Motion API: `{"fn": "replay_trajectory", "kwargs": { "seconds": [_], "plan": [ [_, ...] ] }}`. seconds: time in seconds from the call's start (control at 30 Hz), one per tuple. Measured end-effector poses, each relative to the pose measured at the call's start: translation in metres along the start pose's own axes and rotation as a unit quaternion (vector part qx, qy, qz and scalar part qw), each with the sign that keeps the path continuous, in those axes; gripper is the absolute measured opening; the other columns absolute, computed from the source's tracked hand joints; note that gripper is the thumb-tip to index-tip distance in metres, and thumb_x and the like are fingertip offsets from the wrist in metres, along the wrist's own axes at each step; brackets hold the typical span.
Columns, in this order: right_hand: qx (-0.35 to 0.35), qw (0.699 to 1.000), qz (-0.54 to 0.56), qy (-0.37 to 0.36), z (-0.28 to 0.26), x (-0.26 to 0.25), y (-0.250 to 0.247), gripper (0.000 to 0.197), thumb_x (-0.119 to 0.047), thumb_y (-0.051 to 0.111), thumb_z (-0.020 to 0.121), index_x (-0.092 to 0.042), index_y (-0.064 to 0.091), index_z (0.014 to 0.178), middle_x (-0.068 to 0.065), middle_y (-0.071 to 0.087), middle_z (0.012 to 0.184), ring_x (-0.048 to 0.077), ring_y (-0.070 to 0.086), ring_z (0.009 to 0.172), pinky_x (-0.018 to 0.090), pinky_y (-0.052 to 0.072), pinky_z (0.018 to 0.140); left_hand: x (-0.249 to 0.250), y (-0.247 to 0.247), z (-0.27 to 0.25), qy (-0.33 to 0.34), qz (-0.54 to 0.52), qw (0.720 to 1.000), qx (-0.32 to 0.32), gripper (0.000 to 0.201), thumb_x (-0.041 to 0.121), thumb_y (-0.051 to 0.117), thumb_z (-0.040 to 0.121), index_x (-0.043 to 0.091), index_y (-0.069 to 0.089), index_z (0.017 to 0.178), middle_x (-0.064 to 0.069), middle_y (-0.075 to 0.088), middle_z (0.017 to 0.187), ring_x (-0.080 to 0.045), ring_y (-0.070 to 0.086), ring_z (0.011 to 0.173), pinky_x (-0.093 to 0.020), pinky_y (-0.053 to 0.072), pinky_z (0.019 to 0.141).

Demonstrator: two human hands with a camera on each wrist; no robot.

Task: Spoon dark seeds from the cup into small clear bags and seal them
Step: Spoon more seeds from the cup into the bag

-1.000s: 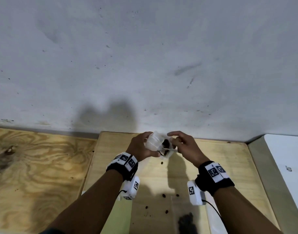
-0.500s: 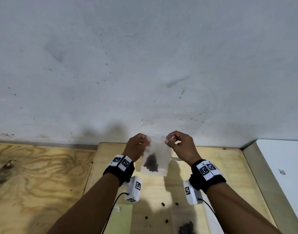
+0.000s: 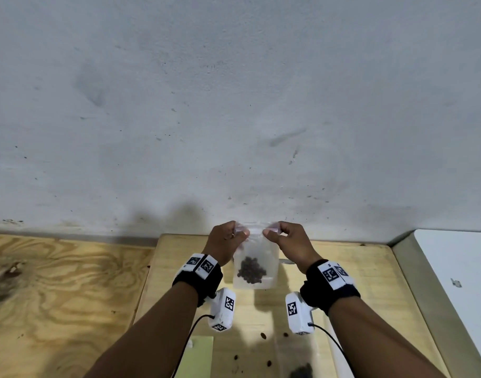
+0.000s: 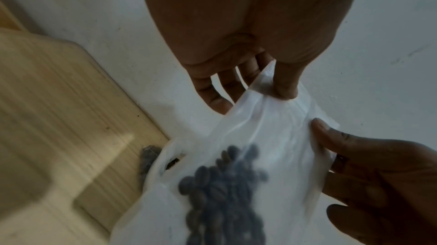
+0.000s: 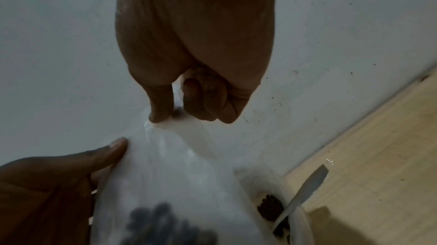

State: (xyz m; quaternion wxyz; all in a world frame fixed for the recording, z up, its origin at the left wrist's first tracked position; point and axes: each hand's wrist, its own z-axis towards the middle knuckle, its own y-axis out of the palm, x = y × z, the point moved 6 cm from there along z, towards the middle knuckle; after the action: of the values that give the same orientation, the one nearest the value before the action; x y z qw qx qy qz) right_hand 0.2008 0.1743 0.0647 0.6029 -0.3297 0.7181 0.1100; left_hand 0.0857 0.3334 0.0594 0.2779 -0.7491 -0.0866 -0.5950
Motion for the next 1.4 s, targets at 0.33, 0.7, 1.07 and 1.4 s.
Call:
{"fn": "replay_trajectory", "kwargs": {
  "seconds": [0.33,0.7,1.07,1.4],
  "plan": [
    [-0.02,0.999,0.049,0.0,-0.006,-0.011,0.003,0.02,-0.013,0.076,0.086,0.006,0.07,0.089,-0.003,0.055,0.064,-0.003,0.048,0.045,0.008,0.037,0.046,0.01,0.0,0.003,-0.009,-0.006,1.0,0.005,0.019,0.027,0.076,0.083,0.011,0.074,0.094,-0.006,0.075,0.089,-0.019,0.071,0.076,-0.029,0.055,0.075],
    [-0.008,0.993,0.108,0.042,-0.014,-0.008,-0.002,0.034,-0.018,0.079,0.083,0.011,0.063,0.081,0.004,0.04,0.056,0.009,0.033,0.041,0.019,0.027,0.04,0.005,-0.005,-0.008,-0.049,-0.103,0.993,0.041,0.023,0.02,0.068,0.089,-0.001,0.074,0.081,-0.015,0.075,0.077,-0.012,0.064,0.06,-0.02,0.047,0.059],
    [0.058,0.991,0.119,0.018,-0.027,-0.009,-0.003,0.016,-0.014,0.079,0.084,-0.006,0.065,0.088,-0.002,0.057,0.06,0.009,0.041,0.043,0.016,0.036,0.043,-0.004,-0.007,-0.019,-0.082,-0.136,0.986,0.046,0.024,0.025,0.062,0.093,0.016,0.077,0.078,-0.012,0.073,0.076,-0.02,0.062,0.061,-0.031,0.044,0.067],
    [-0.029,0.999,-0.009,-0.011,-0.073,0.027,0.025,0.04,0.002,0.081,0.074,-0.023,0.074,0.105,0.001,0.062,0.103,0.012,0.057,0.087,0.013,0.046,0.066,-0.021,-0.01,-0.04,-0.187,-0.267,0.944,0.046,0.014,0.026,0.061,0.094,0.018,0.071,0.101,-0.006,0.062,0.096,-0.021,0.054,0.084,-0.03,0.048,0.07]
  ]
}}
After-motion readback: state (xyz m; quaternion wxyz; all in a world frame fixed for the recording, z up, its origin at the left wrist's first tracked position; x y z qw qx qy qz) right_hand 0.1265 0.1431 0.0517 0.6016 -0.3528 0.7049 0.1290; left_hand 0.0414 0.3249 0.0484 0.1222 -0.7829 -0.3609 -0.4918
